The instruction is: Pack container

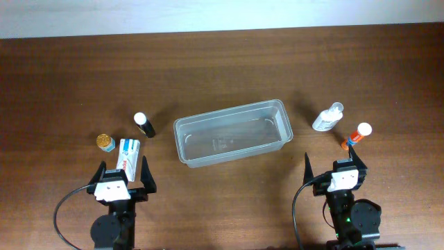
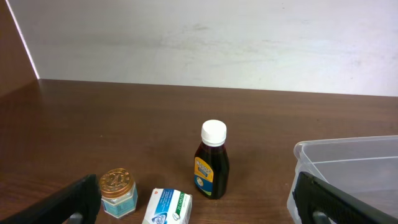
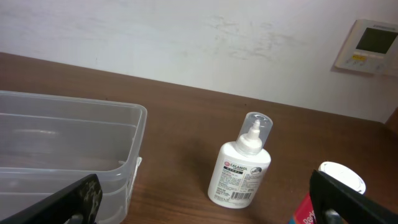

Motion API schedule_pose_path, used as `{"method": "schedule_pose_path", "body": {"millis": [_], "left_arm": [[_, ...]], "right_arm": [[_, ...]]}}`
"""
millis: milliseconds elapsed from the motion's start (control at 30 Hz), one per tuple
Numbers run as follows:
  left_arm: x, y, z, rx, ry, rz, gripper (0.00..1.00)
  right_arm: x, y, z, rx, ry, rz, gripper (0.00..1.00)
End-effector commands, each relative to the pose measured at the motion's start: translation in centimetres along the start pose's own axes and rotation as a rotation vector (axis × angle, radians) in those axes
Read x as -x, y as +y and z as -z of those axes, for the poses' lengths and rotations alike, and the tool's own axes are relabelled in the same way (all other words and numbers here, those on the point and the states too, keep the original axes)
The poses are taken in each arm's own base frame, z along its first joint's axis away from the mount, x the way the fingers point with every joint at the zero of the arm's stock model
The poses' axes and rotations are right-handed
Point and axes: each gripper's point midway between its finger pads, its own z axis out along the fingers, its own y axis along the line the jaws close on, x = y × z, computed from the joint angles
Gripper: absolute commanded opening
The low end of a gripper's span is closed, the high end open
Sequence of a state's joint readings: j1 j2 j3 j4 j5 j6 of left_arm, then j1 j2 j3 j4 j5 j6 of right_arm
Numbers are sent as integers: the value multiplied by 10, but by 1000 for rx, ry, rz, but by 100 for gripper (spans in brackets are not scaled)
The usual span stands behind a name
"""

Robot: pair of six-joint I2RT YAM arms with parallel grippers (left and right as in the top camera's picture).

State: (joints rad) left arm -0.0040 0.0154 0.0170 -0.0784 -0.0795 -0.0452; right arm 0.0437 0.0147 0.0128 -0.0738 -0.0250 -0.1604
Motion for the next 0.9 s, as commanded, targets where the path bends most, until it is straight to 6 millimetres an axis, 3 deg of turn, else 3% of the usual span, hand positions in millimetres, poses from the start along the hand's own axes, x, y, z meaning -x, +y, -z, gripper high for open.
{"method": "schedule_pose_path", "body": {"millis": [0,767,867], "left_arm": [[-1,1,0,4,-5,-15,100],[1,2,0,9,-11,-15,99],[3,1,0,8,-21,7,99]], "right_arm": [[-1,2,0,9,-2,-7,98],[2,3,0,18,-15,-9,98],[-1,3,0,17,-4,-112,98]]}}
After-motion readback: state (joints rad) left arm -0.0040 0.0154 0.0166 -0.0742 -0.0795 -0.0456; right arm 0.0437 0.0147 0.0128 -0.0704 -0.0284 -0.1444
